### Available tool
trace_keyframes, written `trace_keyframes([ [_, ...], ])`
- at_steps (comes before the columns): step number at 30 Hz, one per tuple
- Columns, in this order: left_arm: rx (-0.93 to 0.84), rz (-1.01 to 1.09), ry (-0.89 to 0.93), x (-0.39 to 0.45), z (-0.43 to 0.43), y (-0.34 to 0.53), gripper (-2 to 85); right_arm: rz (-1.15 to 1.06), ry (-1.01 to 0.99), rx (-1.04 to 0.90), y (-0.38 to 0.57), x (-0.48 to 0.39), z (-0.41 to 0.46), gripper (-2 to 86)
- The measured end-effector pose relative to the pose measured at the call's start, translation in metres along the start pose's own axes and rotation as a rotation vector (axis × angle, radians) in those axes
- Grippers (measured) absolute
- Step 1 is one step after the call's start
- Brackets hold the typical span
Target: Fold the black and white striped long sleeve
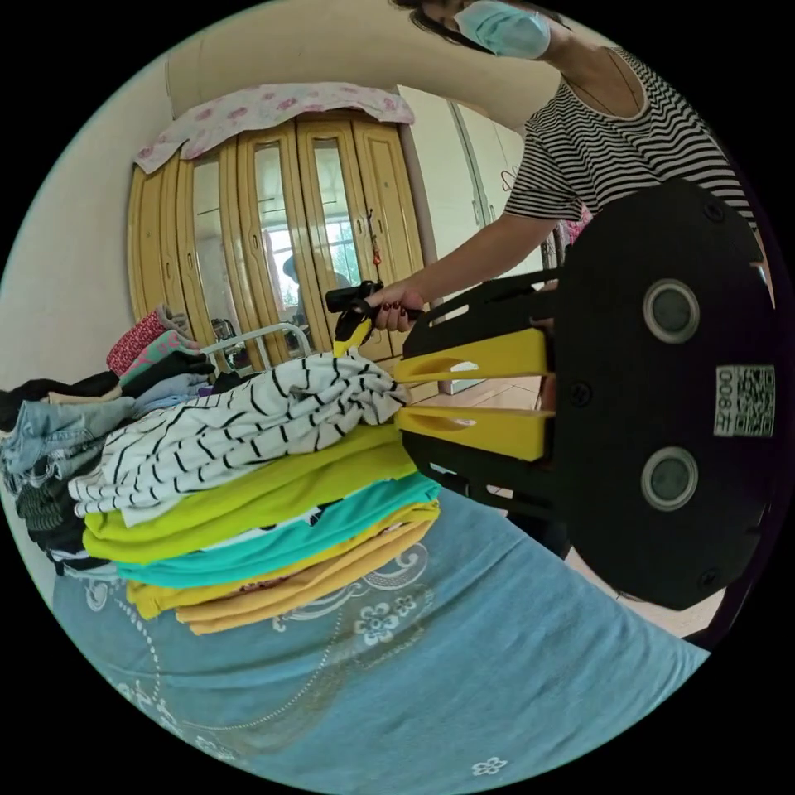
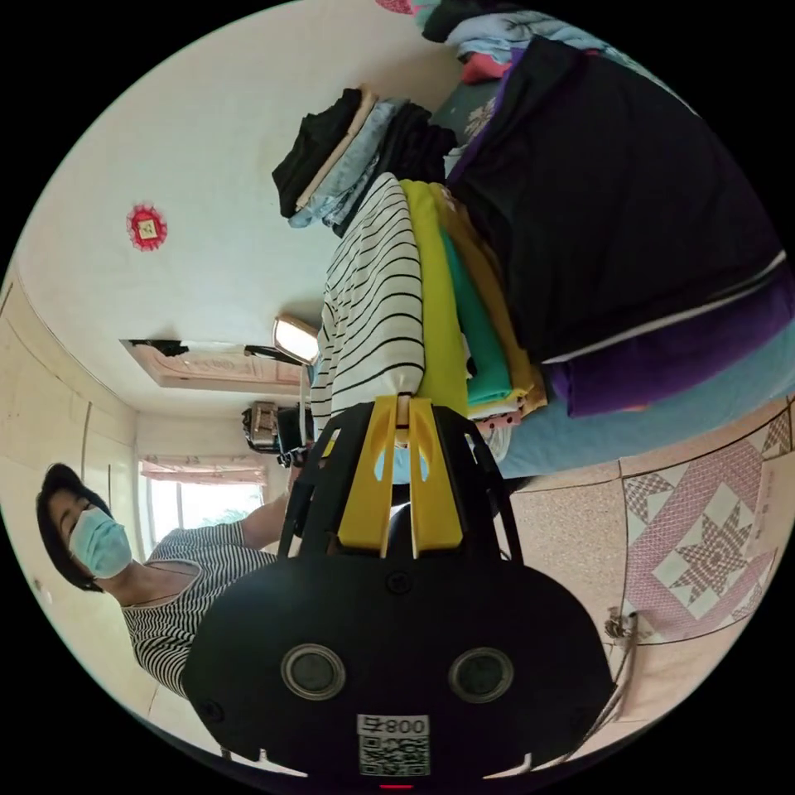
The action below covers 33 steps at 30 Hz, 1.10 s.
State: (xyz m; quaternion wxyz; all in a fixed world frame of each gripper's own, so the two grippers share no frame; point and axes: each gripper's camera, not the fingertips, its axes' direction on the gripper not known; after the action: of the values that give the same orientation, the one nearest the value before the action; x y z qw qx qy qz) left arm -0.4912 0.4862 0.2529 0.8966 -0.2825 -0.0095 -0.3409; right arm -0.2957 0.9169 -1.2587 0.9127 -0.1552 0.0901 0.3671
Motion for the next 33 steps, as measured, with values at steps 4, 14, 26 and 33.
trace_keyframes([
  [4,0.031,-0.01,0.021,-0.016,0.009,0.0,2.9,-0.006,-0.013,0.097,0.024,-0.002,-0.03,0.9],
  [14,0.055,0.299,-0.182,0.007,0.056,-0.055,0.3,-0.289,0.509,0.264,0.056,-0.132,-0.016,0.1],
  [26,-0.099,0.325,-0.428,-0.045,0.12,-0.076,0.2,-0.389,0.986,0.181,0.059,-0.141,0.082,0.1],
  [33,-0.051,0.323,-0.375,-0.055,0.114,-0.081,0.2,-0.321,0.898,0.218,0.062,-0.149,0.056,0.1],
])
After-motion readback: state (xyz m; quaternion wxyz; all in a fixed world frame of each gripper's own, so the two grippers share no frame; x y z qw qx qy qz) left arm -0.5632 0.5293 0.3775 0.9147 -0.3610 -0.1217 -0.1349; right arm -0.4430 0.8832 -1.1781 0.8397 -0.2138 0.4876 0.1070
